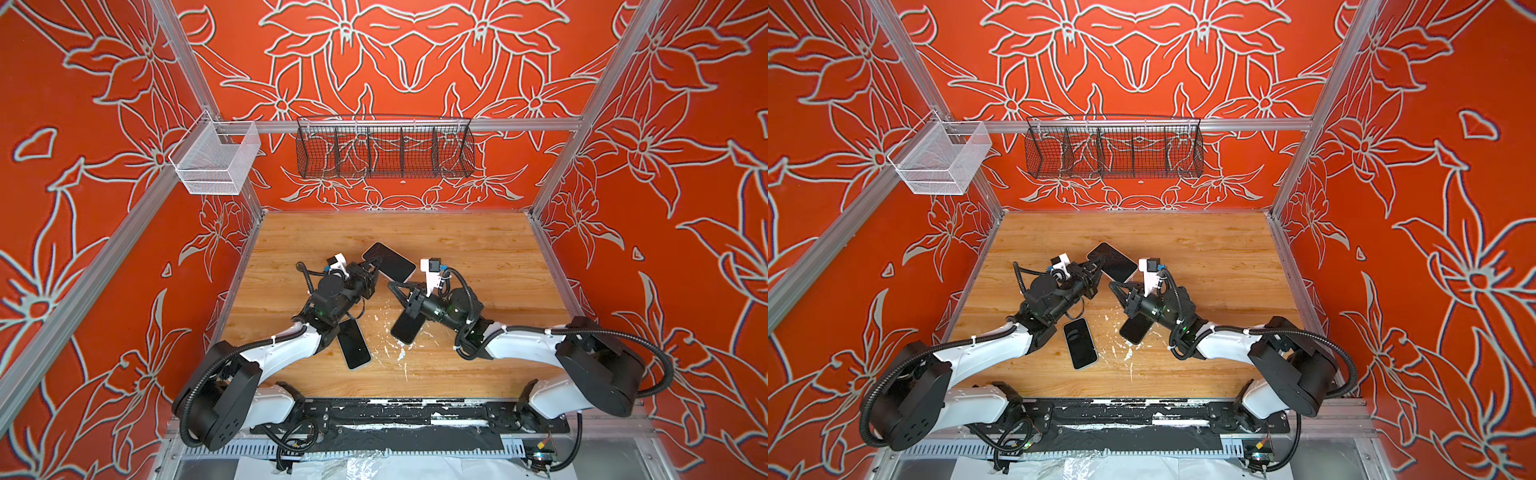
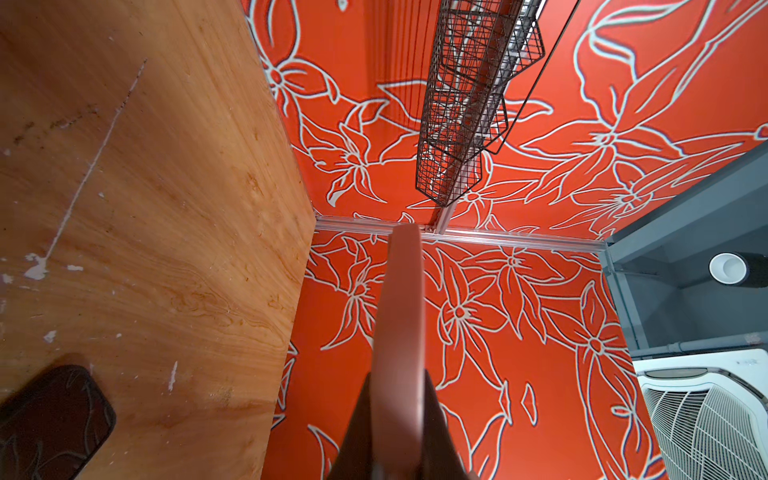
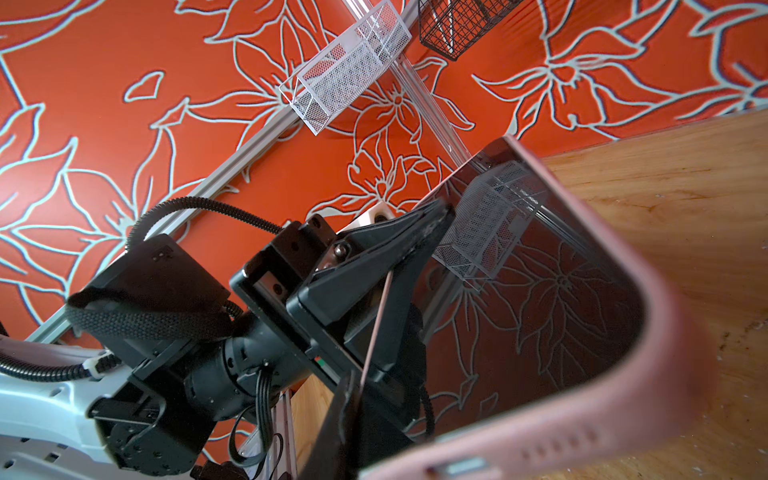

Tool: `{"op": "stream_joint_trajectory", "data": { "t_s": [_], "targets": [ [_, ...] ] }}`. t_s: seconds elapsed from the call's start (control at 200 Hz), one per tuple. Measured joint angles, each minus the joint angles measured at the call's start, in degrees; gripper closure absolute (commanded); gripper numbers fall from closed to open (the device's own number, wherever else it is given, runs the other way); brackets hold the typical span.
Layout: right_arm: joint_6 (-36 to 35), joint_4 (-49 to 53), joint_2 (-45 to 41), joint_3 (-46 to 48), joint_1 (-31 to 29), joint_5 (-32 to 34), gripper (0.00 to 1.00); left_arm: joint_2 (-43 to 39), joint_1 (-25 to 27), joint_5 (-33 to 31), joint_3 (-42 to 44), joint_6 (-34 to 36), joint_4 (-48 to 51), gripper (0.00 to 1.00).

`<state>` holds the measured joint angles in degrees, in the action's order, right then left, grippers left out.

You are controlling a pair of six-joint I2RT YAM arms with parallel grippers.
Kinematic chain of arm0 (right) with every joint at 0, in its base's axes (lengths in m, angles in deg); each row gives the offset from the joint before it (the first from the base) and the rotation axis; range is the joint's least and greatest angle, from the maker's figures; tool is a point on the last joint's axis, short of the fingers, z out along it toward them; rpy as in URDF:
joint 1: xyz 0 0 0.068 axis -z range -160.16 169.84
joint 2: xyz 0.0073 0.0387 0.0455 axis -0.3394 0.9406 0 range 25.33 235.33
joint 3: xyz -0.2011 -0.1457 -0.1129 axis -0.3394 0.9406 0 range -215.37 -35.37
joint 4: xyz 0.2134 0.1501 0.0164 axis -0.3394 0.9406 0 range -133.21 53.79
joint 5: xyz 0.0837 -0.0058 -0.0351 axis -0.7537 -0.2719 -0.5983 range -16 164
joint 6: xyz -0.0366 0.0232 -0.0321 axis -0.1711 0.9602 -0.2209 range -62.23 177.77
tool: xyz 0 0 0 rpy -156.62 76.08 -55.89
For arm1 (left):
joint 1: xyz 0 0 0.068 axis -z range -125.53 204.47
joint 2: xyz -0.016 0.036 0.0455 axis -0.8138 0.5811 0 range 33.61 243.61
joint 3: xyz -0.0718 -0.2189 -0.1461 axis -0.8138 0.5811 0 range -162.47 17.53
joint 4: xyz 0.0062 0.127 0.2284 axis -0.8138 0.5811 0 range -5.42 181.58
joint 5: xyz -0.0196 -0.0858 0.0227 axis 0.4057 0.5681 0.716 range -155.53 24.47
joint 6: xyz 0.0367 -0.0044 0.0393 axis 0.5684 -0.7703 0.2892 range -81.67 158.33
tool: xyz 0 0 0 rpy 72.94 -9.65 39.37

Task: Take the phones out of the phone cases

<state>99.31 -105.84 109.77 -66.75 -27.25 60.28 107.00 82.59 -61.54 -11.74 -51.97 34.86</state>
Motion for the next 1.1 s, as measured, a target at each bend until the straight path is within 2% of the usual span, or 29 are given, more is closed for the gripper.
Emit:
{"op": "stream_joint_trajectory", "data": {
  "t_s": [0.28, 0.515, 0.746, 0.911, 1.101],
  "targets": [
    [-2.3, -1.0, 0.2, 1.3, -0.3, 0.4, 0.84, 0.0, 0.0, 0.8, 0.0, -0.9, 1.5, 1.00],
    [-6.2, 0.5, 1.8, 1.6, -0.3, 0.9, 0.84, 0.0, 0.0, 0.5, -0.7, -0.1, 4.2, 1.00],
    [-6.8, 0.2, 3.2, 1.7, -0.3, 0.6, 0.84, -1.1, 0.0, -0.3, -0.7, 1.7, 6.5, 1.00],
    [-6.9, 3.4, 3.2, 2.4, -0.2, 0.7, 0.77, -5.2, -0.6, 0.1, -0.9, 5.6, 8.2, 1.00],
    [-7.0, 12.3, -0.8, 2.4, 0.7, -1.2, 0.71, -10.4, -3.2, 3.1, -4.6, 14.8, 13.0, 1.00]
  ]
}}
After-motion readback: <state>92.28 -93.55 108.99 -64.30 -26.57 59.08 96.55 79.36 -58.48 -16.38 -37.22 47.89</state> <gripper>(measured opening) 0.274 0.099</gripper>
